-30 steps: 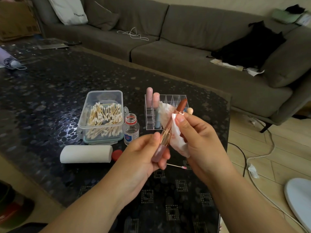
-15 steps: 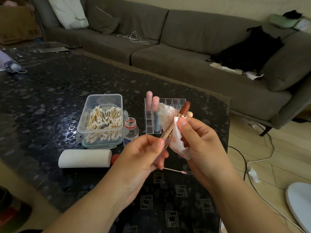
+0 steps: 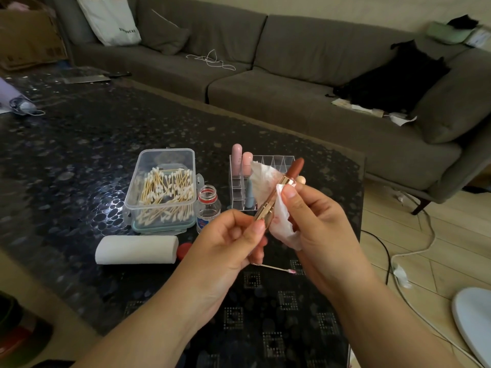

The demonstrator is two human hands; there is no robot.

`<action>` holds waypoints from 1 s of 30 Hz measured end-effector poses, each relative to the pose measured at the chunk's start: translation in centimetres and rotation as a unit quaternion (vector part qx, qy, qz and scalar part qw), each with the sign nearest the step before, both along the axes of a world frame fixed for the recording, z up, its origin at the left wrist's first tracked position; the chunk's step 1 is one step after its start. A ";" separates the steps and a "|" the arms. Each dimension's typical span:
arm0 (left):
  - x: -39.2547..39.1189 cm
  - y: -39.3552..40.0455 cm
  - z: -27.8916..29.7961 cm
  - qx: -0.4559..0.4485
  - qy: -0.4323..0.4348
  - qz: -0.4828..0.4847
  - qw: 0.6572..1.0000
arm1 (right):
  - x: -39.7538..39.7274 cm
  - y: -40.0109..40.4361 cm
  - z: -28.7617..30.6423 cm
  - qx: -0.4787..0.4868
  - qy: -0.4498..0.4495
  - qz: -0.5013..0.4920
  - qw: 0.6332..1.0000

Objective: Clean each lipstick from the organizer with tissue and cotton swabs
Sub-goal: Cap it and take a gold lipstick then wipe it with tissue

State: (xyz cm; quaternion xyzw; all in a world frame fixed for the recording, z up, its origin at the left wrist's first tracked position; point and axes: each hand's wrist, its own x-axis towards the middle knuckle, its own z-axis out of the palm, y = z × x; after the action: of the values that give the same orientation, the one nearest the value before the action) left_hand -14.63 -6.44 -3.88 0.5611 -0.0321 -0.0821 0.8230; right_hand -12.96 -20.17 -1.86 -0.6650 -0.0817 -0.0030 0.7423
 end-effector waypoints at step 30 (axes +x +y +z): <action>-0.2 0.1 0.4 -0.017 0.032 -0.045 0.998 | -0.8 0.3 0.9 -0.020 -0.020 0.047 0.998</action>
State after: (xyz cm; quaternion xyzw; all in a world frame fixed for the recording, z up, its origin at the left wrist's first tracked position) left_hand -14.86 -6.30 -3.53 0.5424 -0.0328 -0.1365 0.8283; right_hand -13.73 -19.86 -0.97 -0.6750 -0.1279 0.0202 0.7264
